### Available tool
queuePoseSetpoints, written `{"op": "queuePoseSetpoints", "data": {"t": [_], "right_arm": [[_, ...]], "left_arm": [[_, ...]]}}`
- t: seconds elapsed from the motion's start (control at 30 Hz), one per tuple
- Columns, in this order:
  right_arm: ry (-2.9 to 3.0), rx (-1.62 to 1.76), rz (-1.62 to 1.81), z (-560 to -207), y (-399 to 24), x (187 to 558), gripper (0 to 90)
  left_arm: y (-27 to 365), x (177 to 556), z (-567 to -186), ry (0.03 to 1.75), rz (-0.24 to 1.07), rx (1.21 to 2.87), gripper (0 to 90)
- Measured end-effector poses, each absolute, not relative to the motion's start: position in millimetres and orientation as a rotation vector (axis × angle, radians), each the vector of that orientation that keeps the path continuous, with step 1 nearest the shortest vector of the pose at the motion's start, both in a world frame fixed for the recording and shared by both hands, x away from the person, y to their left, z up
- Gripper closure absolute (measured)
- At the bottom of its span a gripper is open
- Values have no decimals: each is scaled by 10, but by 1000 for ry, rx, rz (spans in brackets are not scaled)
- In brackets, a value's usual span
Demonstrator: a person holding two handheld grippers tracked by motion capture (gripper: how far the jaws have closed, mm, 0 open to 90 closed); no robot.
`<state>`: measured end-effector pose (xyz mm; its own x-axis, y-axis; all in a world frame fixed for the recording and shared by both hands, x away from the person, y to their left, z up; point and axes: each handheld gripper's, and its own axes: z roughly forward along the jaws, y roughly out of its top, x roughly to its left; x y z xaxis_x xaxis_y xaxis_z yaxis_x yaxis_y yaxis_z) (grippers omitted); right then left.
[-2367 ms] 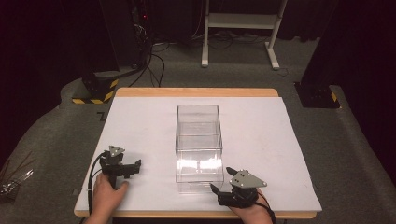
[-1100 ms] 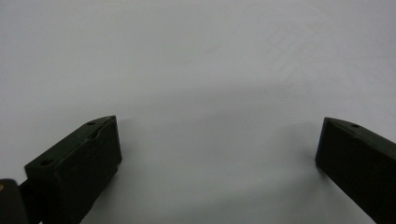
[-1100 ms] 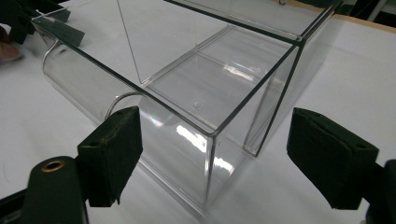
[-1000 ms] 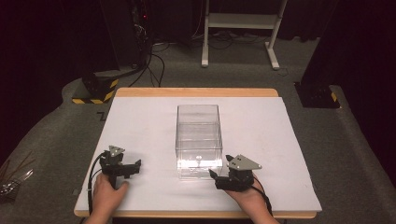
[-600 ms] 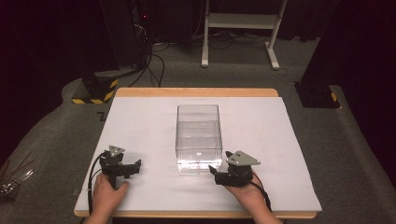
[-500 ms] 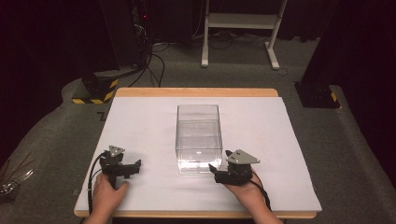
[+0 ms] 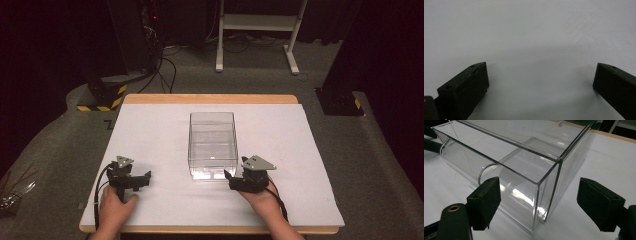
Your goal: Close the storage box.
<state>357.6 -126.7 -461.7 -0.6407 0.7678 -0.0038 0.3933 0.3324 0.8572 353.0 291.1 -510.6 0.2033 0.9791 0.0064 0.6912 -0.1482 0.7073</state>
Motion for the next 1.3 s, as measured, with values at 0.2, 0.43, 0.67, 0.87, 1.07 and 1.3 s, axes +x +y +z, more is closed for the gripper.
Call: {"op": "queuePoseSetpoints", "data": {"t": [0.2, 0.43, 0.67, 0.87, 1.07, 1.3], "right_arm": [[2166, 1055, 1234, -4619, -1256, 3682, 201], [2148, 1069, 1227, -4624, -1236, 3741, 203], [2122, 1086, 1213, -4632, -1214, 3826, 209], [2110, 1089, 1203, -4629, -1199, 3856, 215], [2106, 1105, 1210, -4636, -1199, 3893, 216], [2128, 1108, 1221, -4617, -1216, 3872, 247]], "left_arm": [[2911, 3530, -5106, 1549, 649, 1909, 5], [2911, 3530, -5106, 1549, 649, 1909, 5], [2910, 3530, -5107, 1548, 650, 1908, 5], [2910, 3530, -5107, 1549, 650, 1908, 5], [2910, 3530, -5107, 1549, 650, 1908, 5], [2910, 3530, -5107, 1549, 650, 1907, 5]]}}
